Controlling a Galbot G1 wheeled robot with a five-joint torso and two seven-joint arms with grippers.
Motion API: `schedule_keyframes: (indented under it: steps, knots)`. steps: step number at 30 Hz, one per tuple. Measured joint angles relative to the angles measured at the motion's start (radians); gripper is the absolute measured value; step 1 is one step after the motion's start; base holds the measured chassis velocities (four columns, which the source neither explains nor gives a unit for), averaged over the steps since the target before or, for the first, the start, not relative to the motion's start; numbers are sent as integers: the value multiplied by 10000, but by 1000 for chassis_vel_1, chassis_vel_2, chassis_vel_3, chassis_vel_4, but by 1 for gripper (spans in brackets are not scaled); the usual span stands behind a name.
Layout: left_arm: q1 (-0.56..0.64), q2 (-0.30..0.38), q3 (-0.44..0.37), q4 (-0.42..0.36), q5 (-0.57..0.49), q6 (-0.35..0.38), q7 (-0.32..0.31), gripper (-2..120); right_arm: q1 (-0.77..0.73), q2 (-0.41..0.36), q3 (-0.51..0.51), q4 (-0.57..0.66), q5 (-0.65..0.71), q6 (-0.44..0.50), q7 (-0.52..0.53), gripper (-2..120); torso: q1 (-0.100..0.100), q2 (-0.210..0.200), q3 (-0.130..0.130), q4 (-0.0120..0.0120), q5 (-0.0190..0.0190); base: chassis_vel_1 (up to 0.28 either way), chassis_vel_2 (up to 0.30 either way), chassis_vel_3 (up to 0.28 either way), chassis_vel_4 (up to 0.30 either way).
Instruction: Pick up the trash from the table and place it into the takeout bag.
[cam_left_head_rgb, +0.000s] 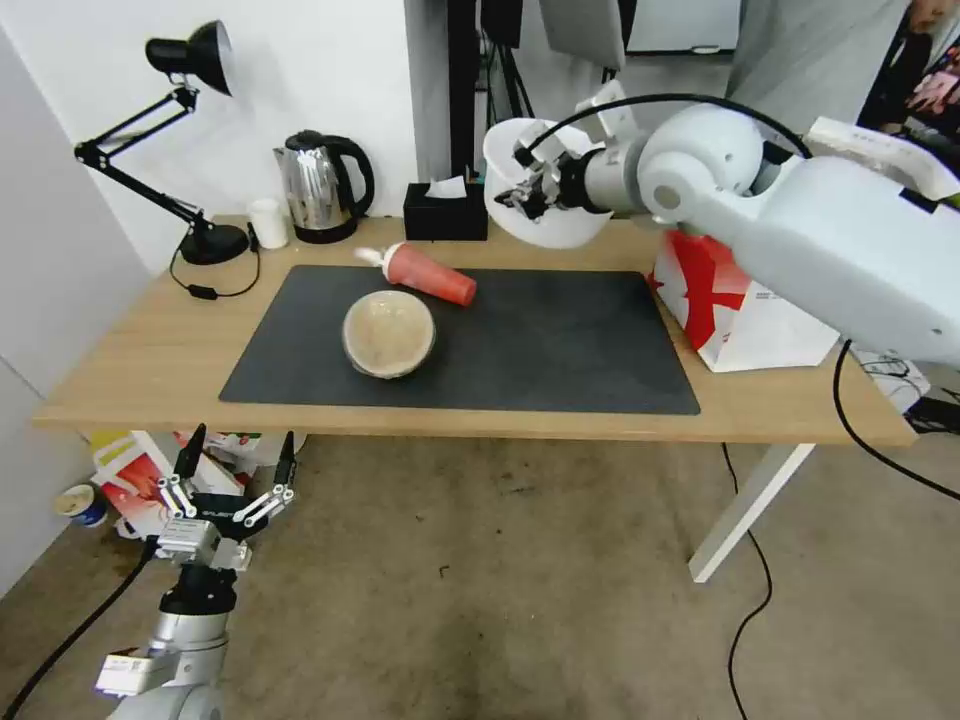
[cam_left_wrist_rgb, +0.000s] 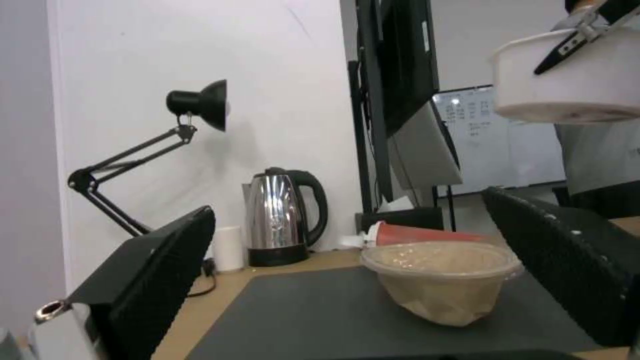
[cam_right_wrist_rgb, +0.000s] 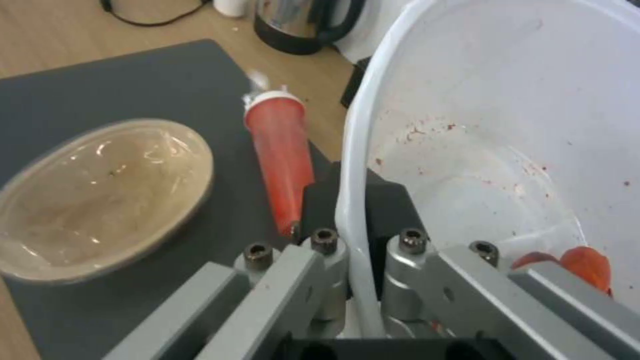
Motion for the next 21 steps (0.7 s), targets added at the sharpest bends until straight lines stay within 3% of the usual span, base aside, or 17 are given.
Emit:
schedule_keyframes:
  steps: [21]
  knots:
    - [1, 0, 0, 0, 0, 0, 0, 100, 677, -914, 181, -294, -41, 2, -544, 0, -1, 0, 0, 1, -1, 0, 0, 0, 0]
